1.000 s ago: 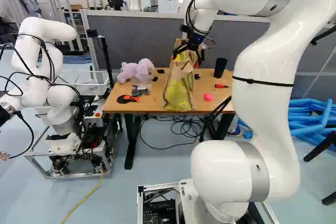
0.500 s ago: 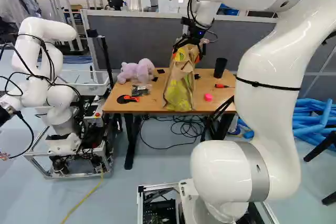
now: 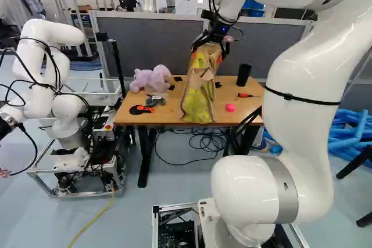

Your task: Pick up the bag on the ground and place it on the table

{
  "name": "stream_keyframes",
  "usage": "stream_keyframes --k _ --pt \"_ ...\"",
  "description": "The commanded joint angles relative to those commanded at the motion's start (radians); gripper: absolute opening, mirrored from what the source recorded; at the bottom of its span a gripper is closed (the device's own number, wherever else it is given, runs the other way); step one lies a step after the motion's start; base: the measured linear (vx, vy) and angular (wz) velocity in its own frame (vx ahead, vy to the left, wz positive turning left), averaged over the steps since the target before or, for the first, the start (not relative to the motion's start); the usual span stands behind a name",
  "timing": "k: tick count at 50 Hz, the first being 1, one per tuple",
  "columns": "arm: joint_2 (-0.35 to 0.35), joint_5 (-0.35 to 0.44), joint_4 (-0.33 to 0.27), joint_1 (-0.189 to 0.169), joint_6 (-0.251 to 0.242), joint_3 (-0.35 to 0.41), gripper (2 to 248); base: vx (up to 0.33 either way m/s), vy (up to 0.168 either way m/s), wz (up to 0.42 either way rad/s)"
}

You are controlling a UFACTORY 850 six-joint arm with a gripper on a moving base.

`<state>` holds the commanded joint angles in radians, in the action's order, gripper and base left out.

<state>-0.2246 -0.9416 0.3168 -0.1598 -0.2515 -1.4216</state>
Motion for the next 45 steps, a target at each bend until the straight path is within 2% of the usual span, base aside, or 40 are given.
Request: stream_keyframes --k 45 --pt "0.088 0.000 0.000 0.000 0.000 -0.029 247 0.000 0.000 0.000"
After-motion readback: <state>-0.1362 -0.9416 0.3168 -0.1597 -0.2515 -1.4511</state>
